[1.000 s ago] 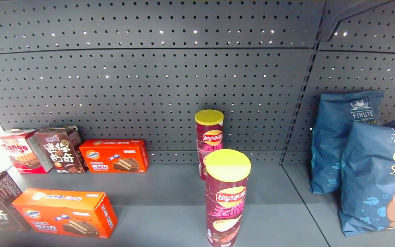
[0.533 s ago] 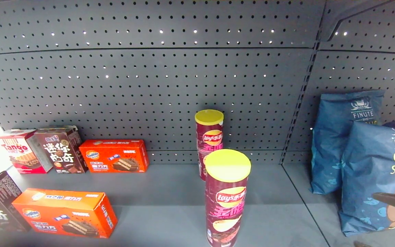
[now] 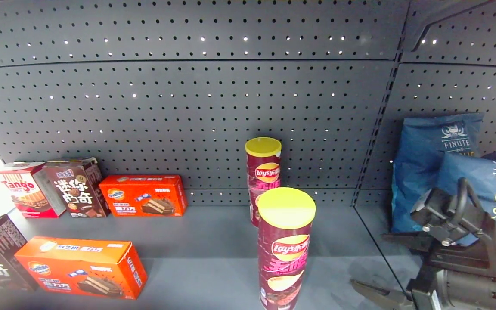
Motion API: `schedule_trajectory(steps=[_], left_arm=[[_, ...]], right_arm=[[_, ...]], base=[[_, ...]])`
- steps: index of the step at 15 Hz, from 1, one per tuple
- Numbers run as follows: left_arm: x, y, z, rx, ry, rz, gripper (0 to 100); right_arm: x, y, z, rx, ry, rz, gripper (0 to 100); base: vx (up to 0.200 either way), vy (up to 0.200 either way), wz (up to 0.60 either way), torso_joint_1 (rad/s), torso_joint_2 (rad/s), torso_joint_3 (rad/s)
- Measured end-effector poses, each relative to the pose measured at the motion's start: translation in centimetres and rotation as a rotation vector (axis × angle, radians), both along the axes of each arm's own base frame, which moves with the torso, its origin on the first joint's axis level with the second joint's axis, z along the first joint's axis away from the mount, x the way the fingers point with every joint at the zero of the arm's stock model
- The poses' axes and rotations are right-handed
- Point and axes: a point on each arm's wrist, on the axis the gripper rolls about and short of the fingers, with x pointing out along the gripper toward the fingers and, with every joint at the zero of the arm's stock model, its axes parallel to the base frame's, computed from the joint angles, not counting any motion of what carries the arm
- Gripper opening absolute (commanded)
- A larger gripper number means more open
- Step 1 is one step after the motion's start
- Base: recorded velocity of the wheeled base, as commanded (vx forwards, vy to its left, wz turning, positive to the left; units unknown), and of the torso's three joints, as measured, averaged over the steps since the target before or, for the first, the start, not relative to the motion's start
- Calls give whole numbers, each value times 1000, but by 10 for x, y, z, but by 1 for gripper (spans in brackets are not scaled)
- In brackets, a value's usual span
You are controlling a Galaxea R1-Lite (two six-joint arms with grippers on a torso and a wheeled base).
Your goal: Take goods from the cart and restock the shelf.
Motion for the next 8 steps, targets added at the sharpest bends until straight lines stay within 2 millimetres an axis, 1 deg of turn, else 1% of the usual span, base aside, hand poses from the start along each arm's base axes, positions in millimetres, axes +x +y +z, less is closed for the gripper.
schedule_trajectory(steps=[5,8], left_arm=[[-6,2,-13,-3,1,3,100],[-7,3,-14,-24,-2,5,100]], right_arm=[[18,25,-8,-42,44,14,100],[27,37,-10,-55,56,22,100]], base=[[0,0,0,0,0,0],[0,0,0,0,0,0]])
